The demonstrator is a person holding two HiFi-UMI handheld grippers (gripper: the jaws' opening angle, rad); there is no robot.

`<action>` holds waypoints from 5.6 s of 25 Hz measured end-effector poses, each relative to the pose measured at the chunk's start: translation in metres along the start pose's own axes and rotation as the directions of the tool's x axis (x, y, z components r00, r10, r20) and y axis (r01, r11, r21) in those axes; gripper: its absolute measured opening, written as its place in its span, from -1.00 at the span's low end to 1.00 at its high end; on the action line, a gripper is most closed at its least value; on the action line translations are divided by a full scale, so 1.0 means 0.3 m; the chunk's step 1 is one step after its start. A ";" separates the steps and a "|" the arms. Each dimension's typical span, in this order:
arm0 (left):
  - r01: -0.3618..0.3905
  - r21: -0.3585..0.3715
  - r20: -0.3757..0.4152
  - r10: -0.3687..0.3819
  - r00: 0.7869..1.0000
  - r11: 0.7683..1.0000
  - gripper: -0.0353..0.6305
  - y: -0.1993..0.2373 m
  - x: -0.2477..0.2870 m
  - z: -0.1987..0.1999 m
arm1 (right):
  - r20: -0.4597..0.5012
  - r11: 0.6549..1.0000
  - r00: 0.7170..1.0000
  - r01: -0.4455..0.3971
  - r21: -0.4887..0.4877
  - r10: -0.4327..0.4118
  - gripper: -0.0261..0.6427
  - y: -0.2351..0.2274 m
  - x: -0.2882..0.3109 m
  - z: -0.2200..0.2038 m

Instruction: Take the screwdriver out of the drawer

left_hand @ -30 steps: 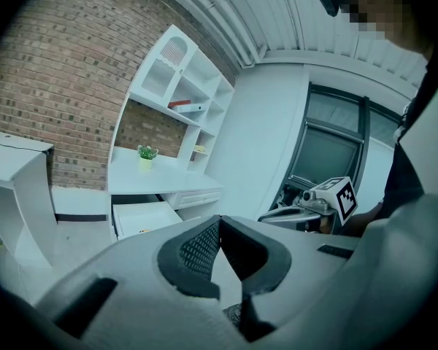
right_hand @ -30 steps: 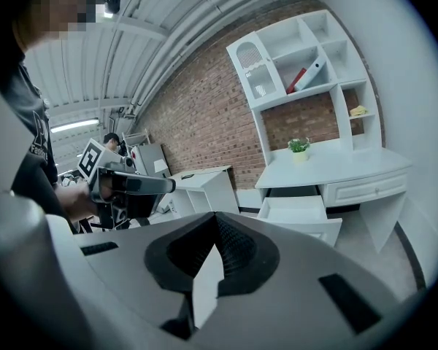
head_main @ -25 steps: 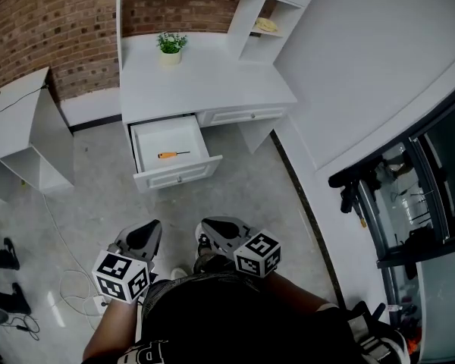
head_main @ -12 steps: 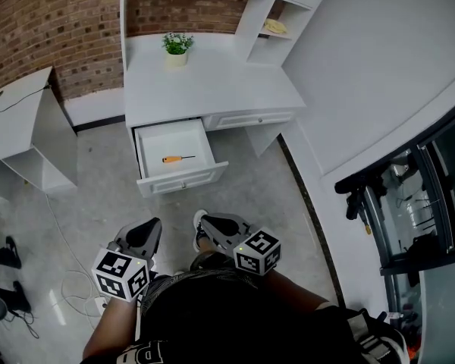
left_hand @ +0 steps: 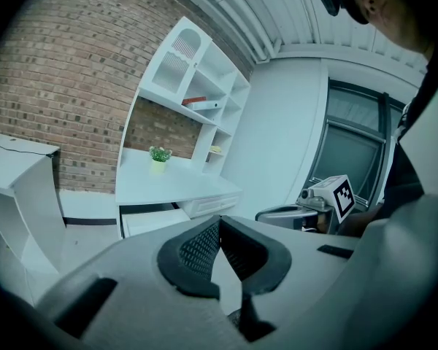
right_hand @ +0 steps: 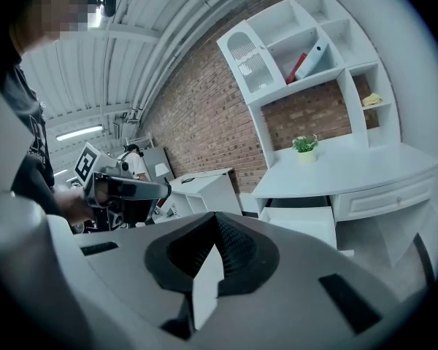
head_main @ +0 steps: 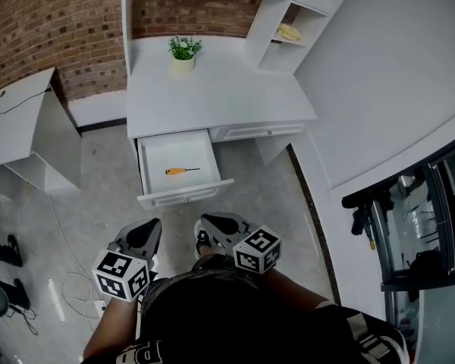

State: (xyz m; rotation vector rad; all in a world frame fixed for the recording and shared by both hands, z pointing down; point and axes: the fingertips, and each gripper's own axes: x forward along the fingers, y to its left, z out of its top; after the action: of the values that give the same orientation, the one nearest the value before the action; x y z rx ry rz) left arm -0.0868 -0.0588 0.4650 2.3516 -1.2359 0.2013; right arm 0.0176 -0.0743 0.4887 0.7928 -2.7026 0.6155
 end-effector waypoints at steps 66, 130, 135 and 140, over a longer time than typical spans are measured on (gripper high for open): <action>-0.039 -0.075 -0.270 0.017 0.963 0.996 -0.84 0.751 0.630 0.116 | -0.498 0.971 0.850 0.062 -0.232 -0.173 -0.91 -0.885 0.754 -0.131; -0.306 -0.237 -0.298 0.231 0.926 0.922 -0.84 0.938 0.471 -0.051 | -0.896 0.599 0.359 -0.668 -0.442 -0.260 -0.70 -1.009 1.047 -0.766; -0.295 -0.226 -0.274 0.230 0.934 0.929 -0.84 0.899 0.506 -0.011 | -0.883 0.619 0.408 -0.639 -0.457 -0.231 -0.70 -0.972 1.018 -0.698; -0.273 -0.203 -0.237 0.223 0.946 0.941 -0.84 0.844 0.548 0.051 | -0.857 0.642 0.474 -0.596 -0.482 -0.204 -0.70 -0.937 0.981 -0.595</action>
State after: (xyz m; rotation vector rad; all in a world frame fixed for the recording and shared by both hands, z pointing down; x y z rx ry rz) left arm -0.1969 -0.3095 0.5933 1.9173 -1.3686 0.3584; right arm -0.0432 -0.3386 0.8406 -0.1607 -1.7351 -0.1406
